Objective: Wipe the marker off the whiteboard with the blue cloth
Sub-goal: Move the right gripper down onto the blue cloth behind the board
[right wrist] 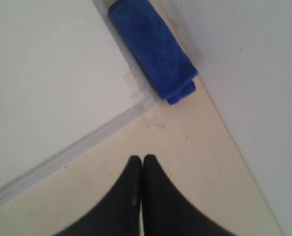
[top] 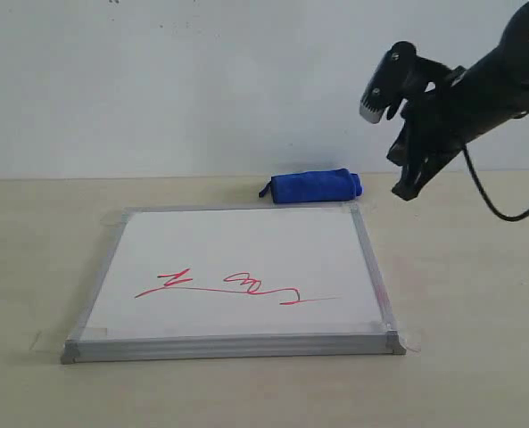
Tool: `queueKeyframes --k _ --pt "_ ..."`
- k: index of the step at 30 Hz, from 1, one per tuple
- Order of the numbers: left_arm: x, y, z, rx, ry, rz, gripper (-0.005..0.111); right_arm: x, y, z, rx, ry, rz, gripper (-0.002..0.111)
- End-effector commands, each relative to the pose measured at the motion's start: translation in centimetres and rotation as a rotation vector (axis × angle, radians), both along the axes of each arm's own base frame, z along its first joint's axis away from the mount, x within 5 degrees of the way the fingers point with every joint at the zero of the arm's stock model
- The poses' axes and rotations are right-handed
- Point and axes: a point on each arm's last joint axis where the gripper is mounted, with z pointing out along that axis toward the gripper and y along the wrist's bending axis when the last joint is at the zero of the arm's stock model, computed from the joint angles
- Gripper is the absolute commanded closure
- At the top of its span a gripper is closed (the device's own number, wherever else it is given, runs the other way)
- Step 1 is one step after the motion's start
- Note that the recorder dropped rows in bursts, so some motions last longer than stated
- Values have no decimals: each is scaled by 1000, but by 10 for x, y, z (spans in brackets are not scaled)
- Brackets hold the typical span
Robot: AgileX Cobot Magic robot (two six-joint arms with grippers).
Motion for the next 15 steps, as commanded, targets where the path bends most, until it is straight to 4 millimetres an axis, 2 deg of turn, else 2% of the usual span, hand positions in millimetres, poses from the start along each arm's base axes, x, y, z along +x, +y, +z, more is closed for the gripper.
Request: queueKeyframes --k 1,6,11,15 --pt "0 0 -1 5 -3 1 103 25 29 -7 17 -10 53 109" --pt "0 0 -1 5 -3 1 103 56 50 -14 -36 -63 155 109" --pt "0 0 -1 5 -3 1 103 83 56 -35 -41 -17 173 109" --pt "0 0 -1 5 -3 1 103 105 60 -50 17 0 109 109"
